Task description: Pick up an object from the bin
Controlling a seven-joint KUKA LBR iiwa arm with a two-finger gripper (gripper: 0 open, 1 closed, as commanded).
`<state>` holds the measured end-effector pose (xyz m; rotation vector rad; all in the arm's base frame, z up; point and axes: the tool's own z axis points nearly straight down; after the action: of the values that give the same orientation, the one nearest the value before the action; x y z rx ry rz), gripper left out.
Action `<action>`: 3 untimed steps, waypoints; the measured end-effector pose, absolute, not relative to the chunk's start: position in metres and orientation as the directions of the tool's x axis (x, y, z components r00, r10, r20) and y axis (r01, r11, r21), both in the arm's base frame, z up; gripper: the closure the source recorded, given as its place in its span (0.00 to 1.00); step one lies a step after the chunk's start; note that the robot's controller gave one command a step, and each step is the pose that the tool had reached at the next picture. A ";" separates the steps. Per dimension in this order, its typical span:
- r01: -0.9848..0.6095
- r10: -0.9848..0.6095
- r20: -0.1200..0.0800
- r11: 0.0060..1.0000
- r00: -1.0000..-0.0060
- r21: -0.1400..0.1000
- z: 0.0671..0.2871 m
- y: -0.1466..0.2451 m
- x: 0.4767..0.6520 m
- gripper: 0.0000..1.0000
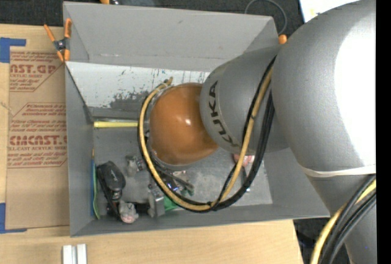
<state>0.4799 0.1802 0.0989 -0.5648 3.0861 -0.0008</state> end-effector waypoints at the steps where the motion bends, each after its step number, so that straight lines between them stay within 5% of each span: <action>1: -0.662 -0.662 -0.006 0.749 -0.749 -0.007 0.084 0.208 0.484 0.00; 2: -0.282 -0.282 -0.008 0.959 -0.959 0.001 0.075 0.213 0.486 1.00; 3: -0.088 -0.088 -0.008 0.996 -0.996 0.002 0.074 0.212 0.487 1.00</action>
Offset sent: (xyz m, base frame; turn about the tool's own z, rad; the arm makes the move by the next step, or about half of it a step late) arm 0.0078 0.0304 -0.0289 0.5485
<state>0.4866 0.2121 0.0738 -0.1383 3.1311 0.0042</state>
